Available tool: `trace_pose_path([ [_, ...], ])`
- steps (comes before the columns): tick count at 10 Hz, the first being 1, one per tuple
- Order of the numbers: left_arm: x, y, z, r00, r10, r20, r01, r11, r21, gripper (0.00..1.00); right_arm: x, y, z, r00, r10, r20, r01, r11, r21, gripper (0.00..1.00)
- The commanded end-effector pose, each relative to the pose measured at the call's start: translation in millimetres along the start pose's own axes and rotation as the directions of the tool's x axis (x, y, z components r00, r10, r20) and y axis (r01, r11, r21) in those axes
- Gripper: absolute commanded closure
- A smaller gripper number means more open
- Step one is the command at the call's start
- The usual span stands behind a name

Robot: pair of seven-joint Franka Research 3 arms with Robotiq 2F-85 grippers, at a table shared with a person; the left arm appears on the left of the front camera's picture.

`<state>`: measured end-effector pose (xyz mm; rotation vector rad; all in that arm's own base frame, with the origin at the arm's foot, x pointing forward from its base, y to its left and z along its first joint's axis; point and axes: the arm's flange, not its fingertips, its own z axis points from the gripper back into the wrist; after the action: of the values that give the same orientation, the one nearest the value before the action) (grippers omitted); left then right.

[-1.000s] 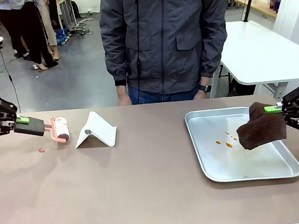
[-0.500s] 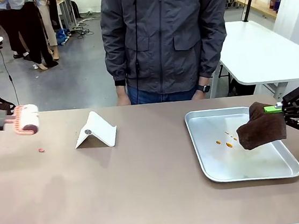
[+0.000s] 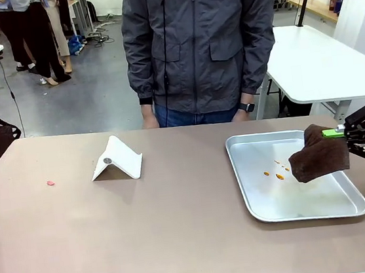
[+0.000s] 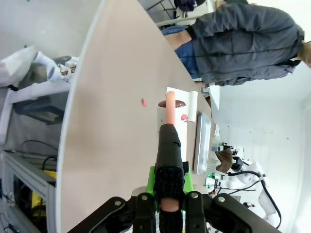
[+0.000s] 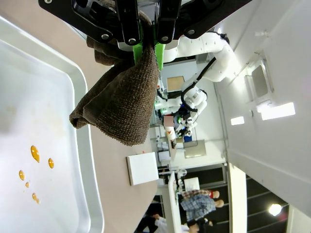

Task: Clean the surface of the table.
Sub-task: If a person points to the right, clean the right side of the table with your right hand, and if they point to the left, clean the left side with your left hand.

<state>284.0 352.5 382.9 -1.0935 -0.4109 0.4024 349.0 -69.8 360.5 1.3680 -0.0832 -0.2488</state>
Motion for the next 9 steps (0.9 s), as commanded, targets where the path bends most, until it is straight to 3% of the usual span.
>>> trace_pose_path([
  [1,8,14,5,1.0,0.006,0.006,-0.006,1.0,-0.015,0.78,-2,4,0,1.0,-0.007,-0.008,0.007,1.0,-0.002,1.0],
  [2,0,0,0,1.0,0.0,0.0,0.0,1.0,0.0,0.78,-2,4,0,1.0,-0.007,-0.008,0.007,1.0,-0.002,1.0],
  [9,4,5,1,1.0,0.0,-0.004,0.0,1.0,0.005,0.78,-2,4,0,1.0,-0.007,-0.008,0.007,1.0,-0.002,1.0],
])
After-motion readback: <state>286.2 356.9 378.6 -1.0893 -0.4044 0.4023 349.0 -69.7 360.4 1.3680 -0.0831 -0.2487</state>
